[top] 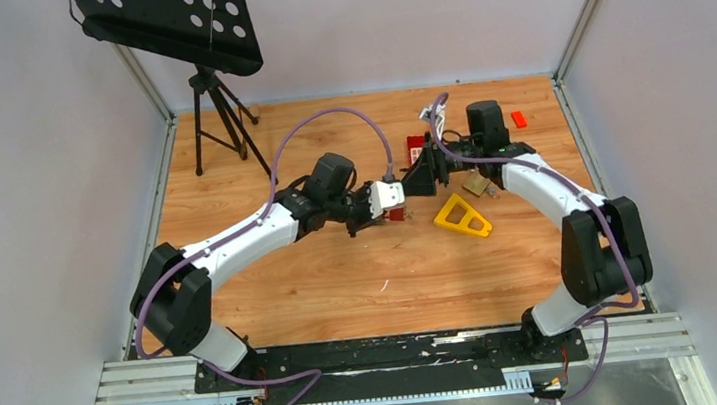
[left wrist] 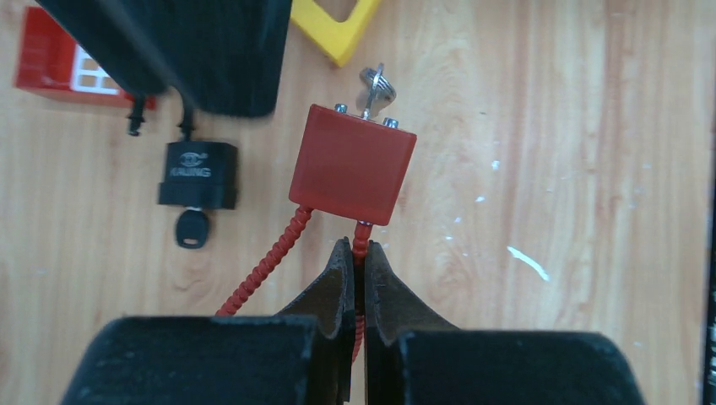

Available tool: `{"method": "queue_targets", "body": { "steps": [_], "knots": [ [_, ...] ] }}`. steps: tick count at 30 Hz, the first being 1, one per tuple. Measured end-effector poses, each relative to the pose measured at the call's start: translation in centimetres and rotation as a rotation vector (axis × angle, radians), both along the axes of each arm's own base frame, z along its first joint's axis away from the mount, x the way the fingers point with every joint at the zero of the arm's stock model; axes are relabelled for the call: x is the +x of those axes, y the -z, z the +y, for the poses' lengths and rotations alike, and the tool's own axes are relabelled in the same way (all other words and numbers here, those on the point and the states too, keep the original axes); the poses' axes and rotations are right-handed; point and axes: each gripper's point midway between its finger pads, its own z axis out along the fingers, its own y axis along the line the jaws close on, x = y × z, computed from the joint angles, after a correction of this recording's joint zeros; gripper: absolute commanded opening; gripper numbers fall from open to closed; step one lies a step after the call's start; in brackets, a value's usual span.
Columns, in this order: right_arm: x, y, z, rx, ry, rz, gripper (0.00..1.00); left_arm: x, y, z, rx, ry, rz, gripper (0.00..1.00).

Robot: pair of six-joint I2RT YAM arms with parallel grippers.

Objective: Unlock with the key

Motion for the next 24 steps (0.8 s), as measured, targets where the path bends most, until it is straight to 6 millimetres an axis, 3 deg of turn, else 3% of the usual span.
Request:
{"method": "queue_targets", "body": {
  "steps": [5, 10, 24],
  "knots": [
    [-0.9, -2.8, -1.0, -0.013, -0.079, -0.252, 0.75, -0.5, -0.6, 0.9, -0.063, -0.012, 0.148, 0.0],
    [-2.6, -4.0, -0.8, -0.01, -0.143, -0.377, 0.76, -0.3, -1.6, 1.7, -0.116, -0.04, 0.231, 0.0],
    [-5.3, -2.7, 2.7, -0.074, -0.264, -0.489, 0.8, -2.5, -2.6, 1.1, -0.167, -0.009, 0.358, 0.0]
  ]
}}
